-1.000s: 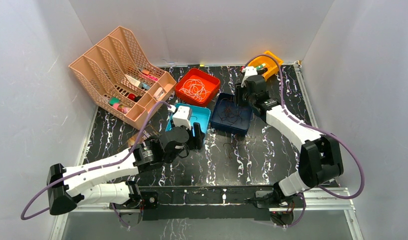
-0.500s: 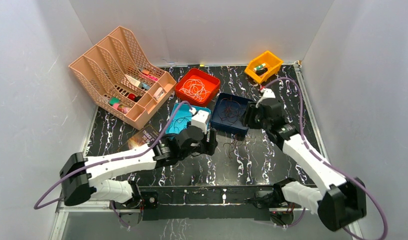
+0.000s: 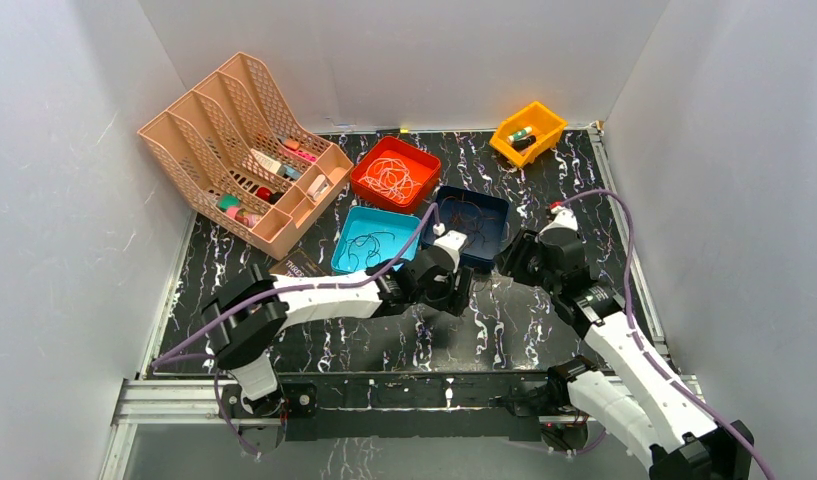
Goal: Untangle the cables
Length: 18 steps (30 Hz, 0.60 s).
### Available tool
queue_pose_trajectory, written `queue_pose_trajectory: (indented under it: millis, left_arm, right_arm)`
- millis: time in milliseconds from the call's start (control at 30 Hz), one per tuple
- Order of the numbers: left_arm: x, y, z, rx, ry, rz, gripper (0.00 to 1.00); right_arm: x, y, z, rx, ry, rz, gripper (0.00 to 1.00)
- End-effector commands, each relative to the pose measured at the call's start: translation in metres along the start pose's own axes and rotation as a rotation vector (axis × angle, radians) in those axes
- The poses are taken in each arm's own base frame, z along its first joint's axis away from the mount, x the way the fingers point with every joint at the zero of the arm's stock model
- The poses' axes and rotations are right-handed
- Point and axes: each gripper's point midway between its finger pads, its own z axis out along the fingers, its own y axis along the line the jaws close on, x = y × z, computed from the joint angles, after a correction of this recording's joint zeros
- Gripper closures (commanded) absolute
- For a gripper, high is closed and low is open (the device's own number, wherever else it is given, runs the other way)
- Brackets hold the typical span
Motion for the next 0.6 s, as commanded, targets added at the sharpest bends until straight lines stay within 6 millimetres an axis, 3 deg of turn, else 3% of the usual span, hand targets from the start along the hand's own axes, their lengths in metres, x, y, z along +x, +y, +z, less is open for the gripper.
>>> queue_pose_trajectory:
  millis: [0, 200, 400, 567]
  left_arm:
    - [-0.018, -0.018, 0.010, 0.087, -0.010, -0.029, 0.41]
    - [-0.017, -0.011, 0.019, 0.073, 0.002, -0.025, 0.66]
    - [-0.034, -0.001, 0.007, 0.035, -0.033, 0.016, 0.98]
    - [-0.066, -0.005, -0.022, 0.036, -0.104, 0.088, 1.00]
  right_arm:
    - [-0.010, 0.001, -0.005, 0.001, -0.047, 0.007, 0.46]
    - [-0.014, 0.002, -0.008, -0.011, -0.069, 0.005, 0.46]
    - [-0.019, 0.009, -0.012, -0.060, -0.114, 0.001, 0.45]
    - [-0.024, 0.020, -0.019, -0.139, -0.161, -0.021, 0.43]
